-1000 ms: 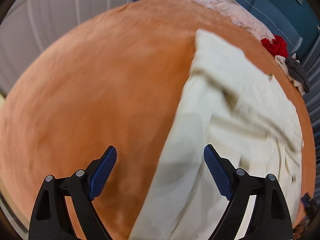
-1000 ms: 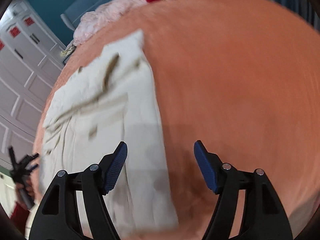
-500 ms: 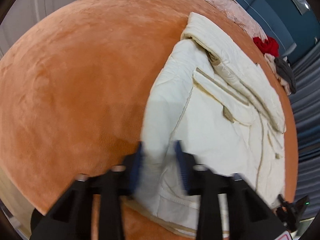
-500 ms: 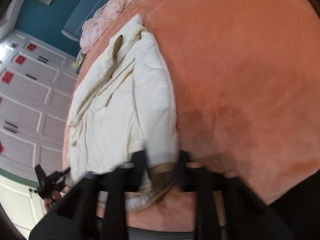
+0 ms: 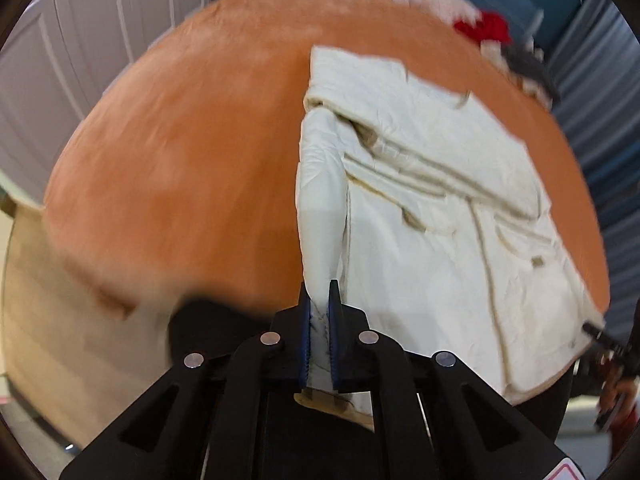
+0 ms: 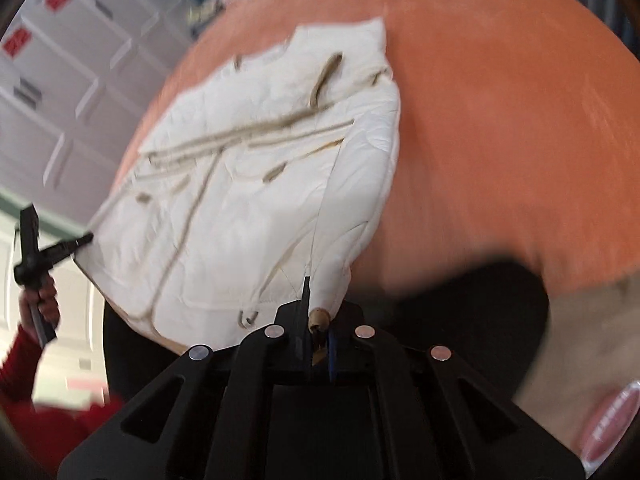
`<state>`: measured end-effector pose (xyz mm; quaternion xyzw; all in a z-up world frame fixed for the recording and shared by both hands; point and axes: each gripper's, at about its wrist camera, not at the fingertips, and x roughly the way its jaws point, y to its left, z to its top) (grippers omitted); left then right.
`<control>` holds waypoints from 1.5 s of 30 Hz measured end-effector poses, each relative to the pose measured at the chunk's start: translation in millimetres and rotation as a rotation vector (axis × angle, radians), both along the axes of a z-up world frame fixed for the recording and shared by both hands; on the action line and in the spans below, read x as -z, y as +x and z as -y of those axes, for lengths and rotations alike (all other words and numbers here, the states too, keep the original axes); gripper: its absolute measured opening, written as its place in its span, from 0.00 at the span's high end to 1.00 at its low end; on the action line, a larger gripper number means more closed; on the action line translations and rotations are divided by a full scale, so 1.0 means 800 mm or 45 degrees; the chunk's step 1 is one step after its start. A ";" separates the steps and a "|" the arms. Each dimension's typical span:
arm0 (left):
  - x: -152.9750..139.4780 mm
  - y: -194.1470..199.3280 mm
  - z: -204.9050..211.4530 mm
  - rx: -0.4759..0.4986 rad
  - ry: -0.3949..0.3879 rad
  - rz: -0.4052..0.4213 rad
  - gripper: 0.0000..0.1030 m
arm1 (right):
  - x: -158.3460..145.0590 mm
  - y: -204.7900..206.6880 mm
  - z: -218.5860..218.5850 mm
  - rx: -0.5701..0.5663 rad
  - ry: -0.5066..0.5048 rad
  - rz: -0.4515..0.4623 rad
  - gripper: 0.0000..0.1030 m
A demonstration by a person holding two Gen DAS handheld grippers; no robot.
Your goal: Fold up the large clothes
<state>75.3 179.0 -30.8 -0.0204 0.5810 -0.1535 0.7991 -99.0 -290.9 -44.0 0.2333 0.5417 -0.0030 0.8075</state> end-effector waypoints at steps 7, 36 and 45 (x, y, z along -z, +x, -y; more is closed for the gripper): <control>0.014 -0.118 -0.057 -0.174 0.007 -0.203 0.95 | 0.009 -0.101 -0.037 0.012 0.068 -0.201 0.96; -0.131 0.064 -0.012 -0.153 -0.264 0.401 0.92 | -0.052 0.157 0.046 0.290 -0.043 0.364 0.96; -0.076 0.090 -0.027 -0.099 -0.345 0.300 0.64 | -0.049 0.155 0.050 0.308 -0.050 0.360 0.96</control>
